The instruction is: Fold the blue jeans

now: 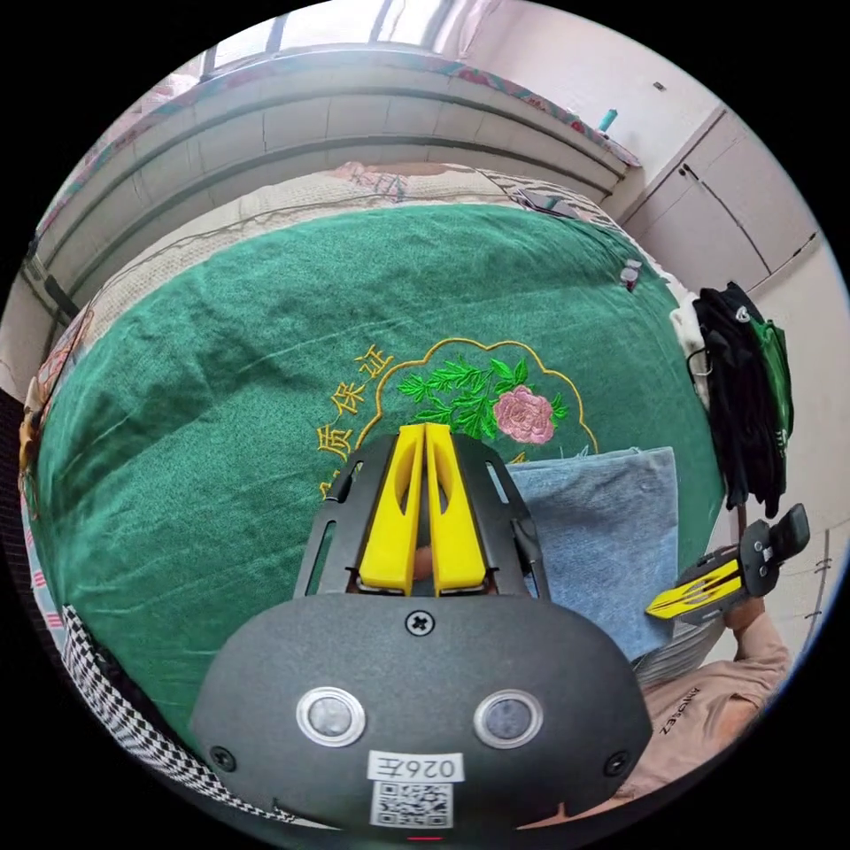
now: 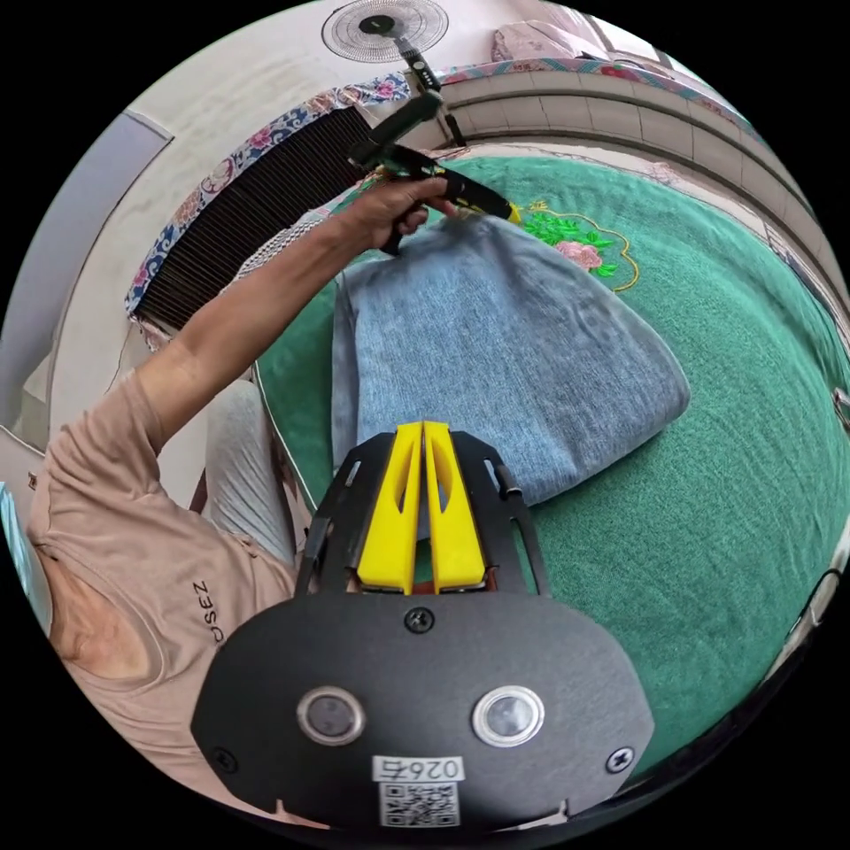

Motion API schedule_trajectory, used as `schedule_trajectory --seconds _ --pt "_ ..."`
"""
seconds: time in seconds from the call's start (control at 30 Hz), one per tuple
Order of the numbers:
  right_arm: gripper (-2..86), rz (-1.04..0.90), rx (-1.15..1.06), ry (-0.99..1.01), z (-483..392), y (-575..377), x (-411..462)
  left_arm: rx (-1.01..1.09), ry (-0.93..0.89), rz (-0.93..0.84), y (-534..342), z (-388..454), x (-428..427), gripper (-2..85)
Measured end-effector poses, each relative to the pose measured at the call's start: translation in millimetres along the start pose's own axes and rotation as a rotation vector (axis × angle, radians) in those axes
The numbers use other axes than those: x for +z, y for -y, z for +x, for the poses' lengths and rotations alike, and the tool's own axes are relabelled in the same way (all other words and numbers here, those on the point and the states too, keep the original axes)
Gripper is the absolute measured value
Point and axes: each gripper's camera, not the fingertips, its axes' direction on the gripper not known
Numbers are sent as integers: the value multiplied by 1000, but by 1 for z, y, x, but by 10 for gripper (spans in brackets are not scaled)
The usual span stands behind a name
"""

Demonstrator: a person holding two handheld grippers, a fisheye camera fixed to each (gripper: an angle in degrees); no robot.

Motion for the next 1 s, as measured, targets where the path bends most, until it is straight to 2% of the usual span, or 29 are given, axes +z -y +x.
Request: schedule_trajectory --seconds 0.07,0.2,0.23,0.33,0.37,0.43,0.47,0.57,0.7,0.77,0.9,1.0 --pt "-9 -102 3 20 12 5 21 5 -47 164 -37 7 -36 -10" --pt "-9 -42 24 41 17 1 17 -59 -109 398 -110 -2 -69 -10" --pt "-9 -17 3 59 14 -1 14 -94 -74 400 -128 -7 -64 -10" --pt "-9 -42 -35 143 10 -7 30 9 34 174 -145 -16 -21 -9" --pt "-9 -64 -20 128 11 -10 44 -4 15 230 -155 -20 -33 -9" --pt "-9 -34 8 131 16 -17 51 -60 48 144 -158 -23 -46 -10" --pt "-9 -6 33 166 21 -22 47 5 89 127 -162 -17 -51 -10" --pt "-9 -37 -23 158 22 -30 56 151 193 178 -181 -10 -49 -10" --pt "-9 30 -23 168 26 -40 48 76 206 266 -183 -30 -76 -9" --pt "-7 158 3 114 33 -53 23 38 171 448 -189 -52 -106 -7" --pt "5 319 158 14 67 -84 -6 -177 60 481 -200 -113 -103 13" --pt "57 374 333 65 109 -111 -6 -366 -317 501 -215 -178 -76 94"
